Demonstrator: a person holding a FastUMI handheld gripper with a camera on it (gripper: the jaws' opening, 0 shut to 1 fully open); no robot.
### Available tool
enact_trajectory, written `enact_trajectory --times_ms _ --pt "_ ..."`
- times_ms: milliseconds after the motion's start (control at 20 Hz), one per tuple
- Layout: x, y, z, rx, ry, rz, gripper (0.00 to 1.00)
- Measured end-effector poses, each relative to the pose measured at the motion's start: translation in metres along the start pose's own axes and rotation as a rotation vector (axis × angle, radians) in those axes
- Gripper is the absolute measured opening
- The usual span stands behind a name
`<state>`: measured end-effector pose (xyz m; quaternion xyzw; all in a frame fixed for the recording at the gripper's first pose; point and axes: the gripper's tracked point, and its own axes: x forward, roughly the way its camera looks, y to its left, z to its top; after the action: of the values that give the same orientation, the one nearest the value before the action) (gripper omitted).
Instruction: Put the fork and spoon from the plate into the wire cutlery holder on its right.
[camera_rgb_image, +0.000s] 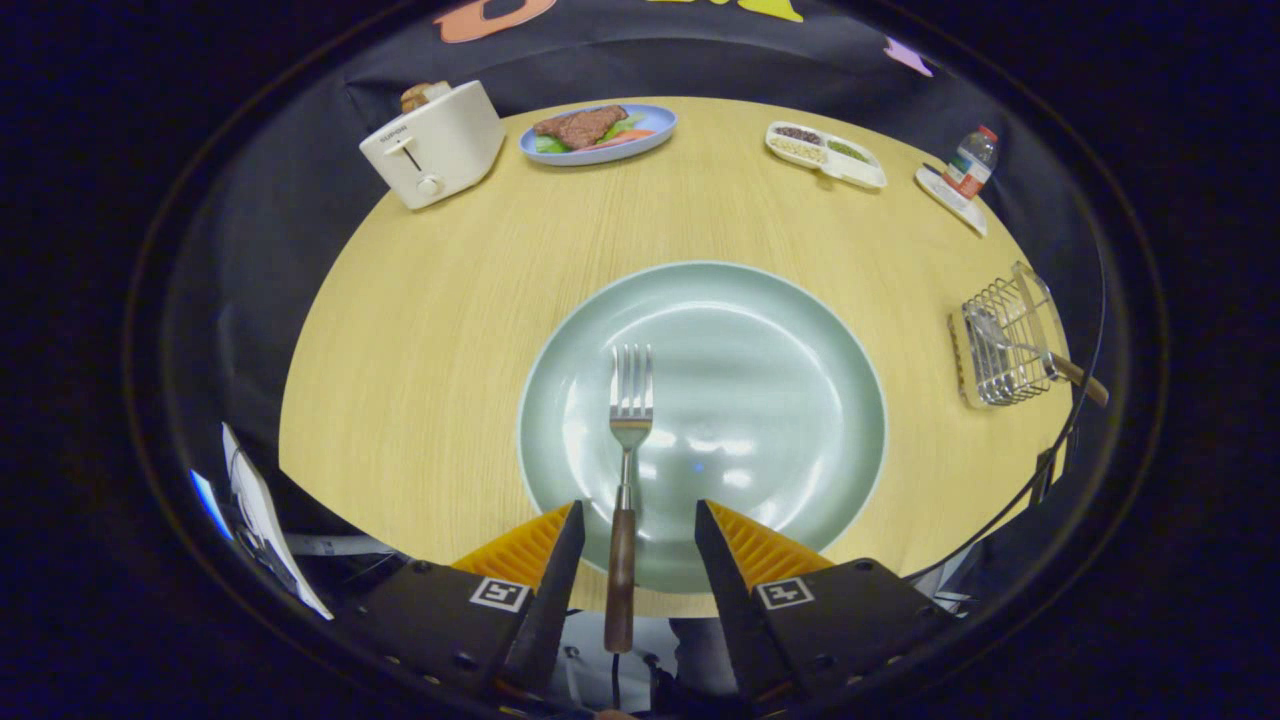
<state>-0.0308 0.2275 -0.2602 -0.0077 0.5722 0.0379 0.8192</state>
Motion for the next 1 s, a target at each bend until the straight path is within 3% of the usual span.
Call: enact_trajectory --times_ms 50,200,250,350,400,800,1000 --pt "0.001 -0.001 0.000 -0.002 0.000 -0.009 0.42" --pt "0.001 -0.004 -0.002 -0.002 0.011 -0.004 0.35" --pt "0.008 -0.004 -0.001 -0.006 0.012 -0.009 0.09" --pt "0.002 -0.010 0.000 -0.008 0.010 -0.009 0.10" --pt "0.002 -0.010 0.002 -0.006 0.005 -0.007 0.02" --pt "-0.024 -0.024 0.008 -0.004 -0.003 0.034 0.01" --pt "-0.057 -0.059 0.024 0.024 -0.043 0.032 0.01"
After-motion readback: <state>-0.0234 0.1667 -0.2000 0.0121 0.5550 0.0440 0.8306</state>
